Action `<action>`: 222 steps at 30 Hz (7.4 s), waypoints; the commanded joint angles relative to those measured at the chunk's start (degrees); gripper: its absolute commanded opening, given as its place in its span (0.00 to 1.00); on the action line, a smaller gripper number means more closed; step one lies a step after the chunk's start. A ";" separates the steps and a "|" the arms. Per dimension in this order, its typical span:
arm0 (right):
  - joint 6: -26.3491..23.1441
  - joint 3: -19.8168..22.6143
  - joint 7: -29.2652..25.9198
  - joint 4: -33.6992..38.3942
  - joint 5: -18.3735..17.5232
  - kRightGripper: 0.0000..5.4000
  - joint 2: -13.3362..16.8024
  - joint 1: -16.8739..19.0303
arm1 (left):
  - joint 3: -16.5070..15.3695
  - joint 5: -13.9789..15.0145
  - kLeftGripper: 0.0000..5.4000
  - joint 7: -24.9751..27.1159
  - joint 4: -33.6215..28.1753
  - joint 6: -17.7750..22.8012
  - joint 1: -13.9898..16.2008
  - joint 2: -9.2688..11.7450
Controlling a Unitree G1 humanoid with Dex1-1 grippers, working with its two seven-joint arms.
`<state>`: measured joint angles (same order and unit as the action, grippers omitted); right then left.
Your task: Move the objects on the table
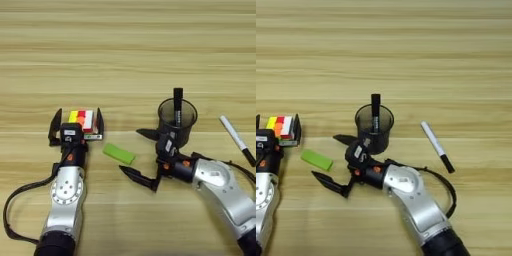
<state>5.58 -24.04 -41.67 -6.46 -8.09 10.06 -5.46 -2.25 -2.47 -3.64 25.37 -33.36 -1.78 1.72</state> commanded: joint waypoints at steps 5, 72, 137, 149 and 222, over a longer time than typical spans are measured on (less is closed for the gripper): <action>1.81 -1.65 -0.66 -8.93 2.61 1.00 -3.34 -2.82 | 0.37 -1.01 1.00 -0.76 -0.57 1.01 0.36 -0.16; -8.75 1.01 0.32 -15.32 3.97 0.26 -6.77 -3.58 | 0.60 -1.38 1.00 -0.62 -1.30 1.04 0.69 -0.24; -8.83 38.01 18.92 3.30 -4.57 0.26 9.65 -1.50 | 0.15 -1.46 1.00 -0.70 -2.83 1.34 1.50 -0.16; -7.32 39.36 21.07 -8.23 -2.05 0.26 11.16 0.77 | -0.02 -1.38 1.00 -0.61 -3.13 1.69 1.43 0.02; -0.24 23.66 1.83 8.90 -2.89 1.00 14.27 11.58 | -0.06 -1.55 1.00 -0.74 -3.21 2.05 1.40 0.24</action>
<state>5.28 0.73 -39.32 2.54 -11.96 23.97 6.26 -2.06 -4.04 -4.33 22.64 -32.05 -0.52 1.71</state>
